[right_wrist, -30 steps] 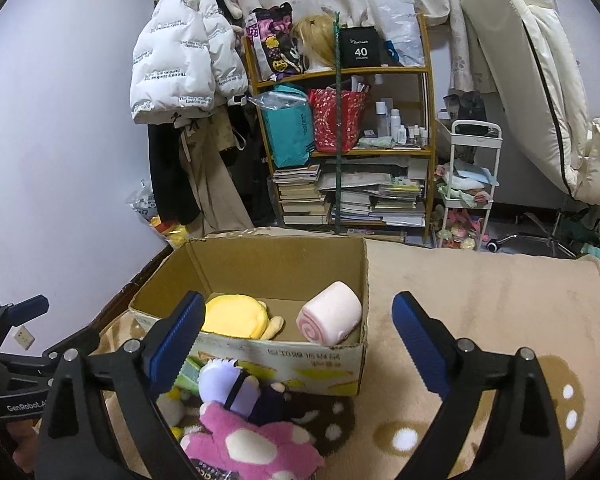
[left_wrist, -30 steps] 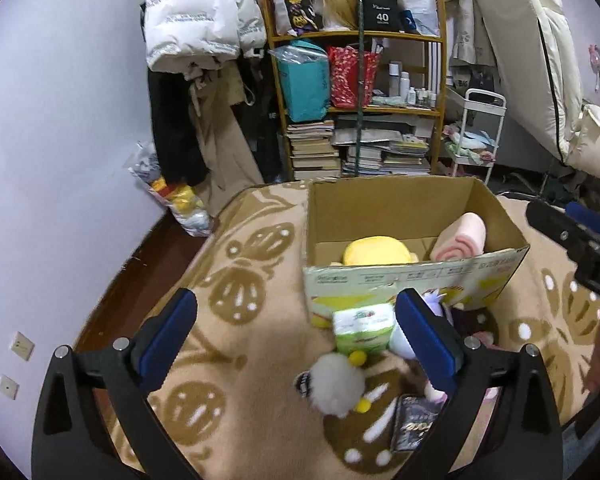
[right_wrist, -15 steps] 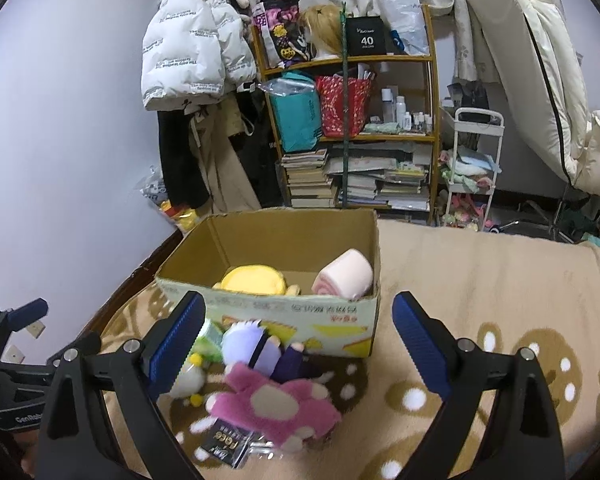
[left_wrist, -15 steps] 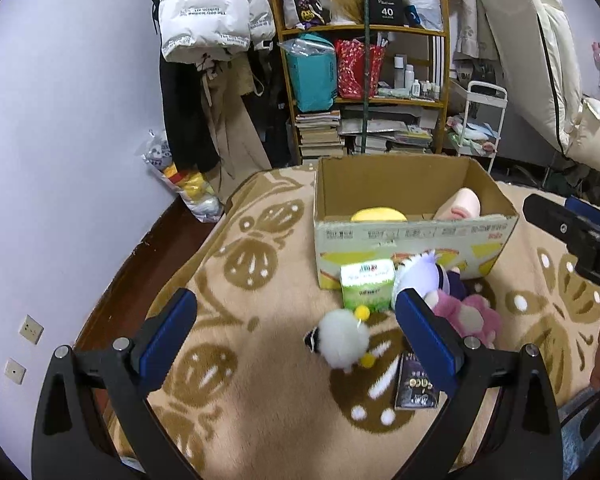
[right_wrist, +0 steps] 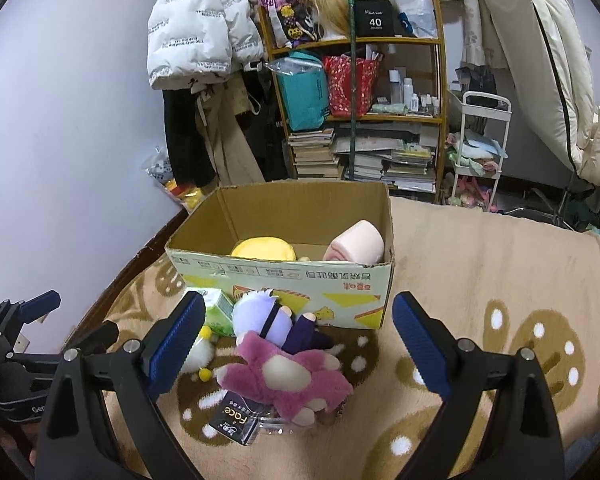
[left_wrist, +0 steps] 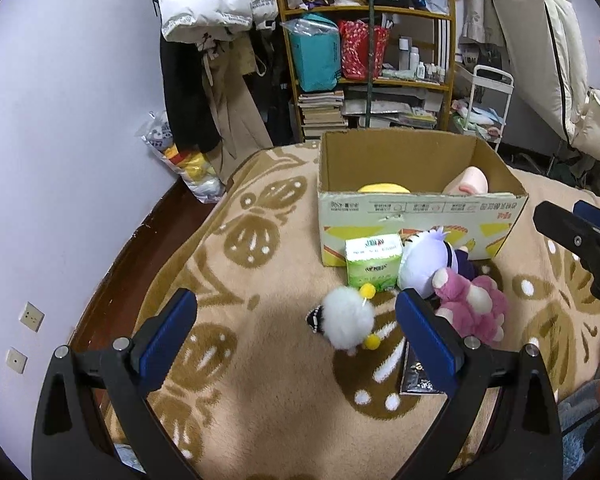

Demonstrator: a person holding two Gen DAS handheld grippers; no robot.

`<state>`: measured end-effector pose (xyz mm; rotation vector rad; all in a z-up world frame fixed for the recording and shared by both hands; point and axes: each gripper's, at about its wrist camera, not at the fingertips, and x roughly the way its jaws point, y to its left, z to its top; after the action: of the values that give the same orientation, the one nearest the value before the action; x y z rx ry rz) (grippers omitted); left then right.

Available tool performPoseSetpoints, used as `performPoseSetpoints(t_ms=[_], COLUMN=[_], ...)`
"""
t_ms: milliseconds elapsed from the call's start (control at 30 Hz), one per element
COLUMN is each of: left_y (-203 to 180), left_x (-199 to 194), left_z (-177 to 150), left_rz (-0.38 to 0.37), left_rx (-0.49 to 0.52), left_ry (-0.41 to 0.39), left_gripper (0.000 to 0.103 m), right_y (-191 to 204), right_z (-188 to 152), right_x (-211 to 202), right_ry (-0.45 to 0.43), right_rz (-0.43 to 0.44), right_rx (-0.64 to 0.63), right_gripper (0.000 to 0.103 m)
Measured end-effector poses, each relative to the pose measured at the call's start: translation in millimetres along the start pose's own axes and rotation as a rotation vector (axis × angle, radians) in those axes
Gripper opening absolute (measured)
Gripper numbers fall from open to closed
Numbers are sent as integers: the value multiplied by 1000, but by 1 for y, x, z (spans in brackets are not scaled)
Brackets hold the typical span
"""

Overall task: Organize soft objects
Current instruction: 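Move both tools back toward the remaining toys beside the box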

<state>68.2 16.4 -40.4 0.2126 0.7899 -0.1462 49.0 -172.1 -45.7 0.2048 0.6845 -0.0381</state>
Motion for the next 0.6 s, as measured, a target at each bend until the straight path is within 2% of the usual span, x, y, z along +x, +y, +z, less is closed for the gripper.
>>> performPoseSetpoints(t_ms=[467, 600], left_y=[-14, -14], left_x=[27, 42], left_z=[-7, -11], left_rz=[-35, -42], left_rx=[19, -4], left_ry=[87, 139], left_gripper=[98, 98], right_y=[-19, -26], right_z=[-7, -10], right_x=[36, 45], right_ry=[118, 160], right_rz=[-56, -63], right_rx=[68, 103], right_gripper=[99, 99])
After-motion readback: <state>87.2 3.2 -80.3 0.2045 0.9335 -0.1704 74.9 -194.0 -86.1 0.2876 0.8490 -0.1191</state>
